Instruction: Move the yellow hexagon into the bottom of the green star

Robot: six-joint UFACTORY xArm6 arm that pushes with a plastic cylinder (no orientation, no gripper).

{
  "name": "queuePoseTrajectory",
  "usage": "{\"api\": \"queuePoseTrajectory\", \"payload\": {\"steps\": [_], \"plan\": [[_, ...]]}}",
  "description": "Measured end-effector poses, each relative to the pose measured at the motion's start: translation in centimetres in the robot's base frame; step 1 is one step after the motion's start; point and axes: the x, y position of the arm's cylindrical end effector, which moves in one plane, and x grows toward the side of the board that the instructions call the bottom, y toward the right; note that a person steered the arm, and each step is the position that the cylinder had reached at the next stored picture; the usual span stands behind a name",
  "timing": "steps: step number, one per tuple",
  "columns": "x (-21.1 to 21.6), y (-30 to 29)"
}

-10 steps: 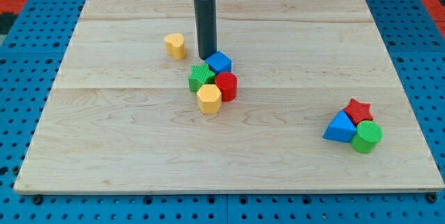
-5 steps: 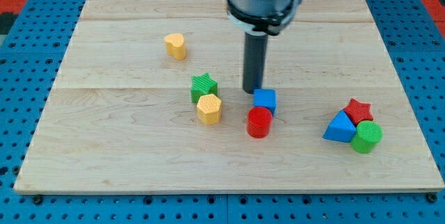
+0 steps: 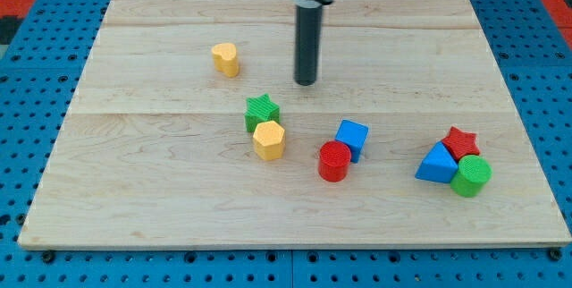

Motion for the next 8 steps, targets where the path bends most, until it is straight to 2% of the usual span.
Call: {"api": "queuePoseTrajectory", "payload": {"steps": [1,3,5,7,8], "plan": [[0.8,-3.9],[1.2,-5.4],[3.9,-6.1],[9.8,-2.0],[10.8,-1.0]]}}
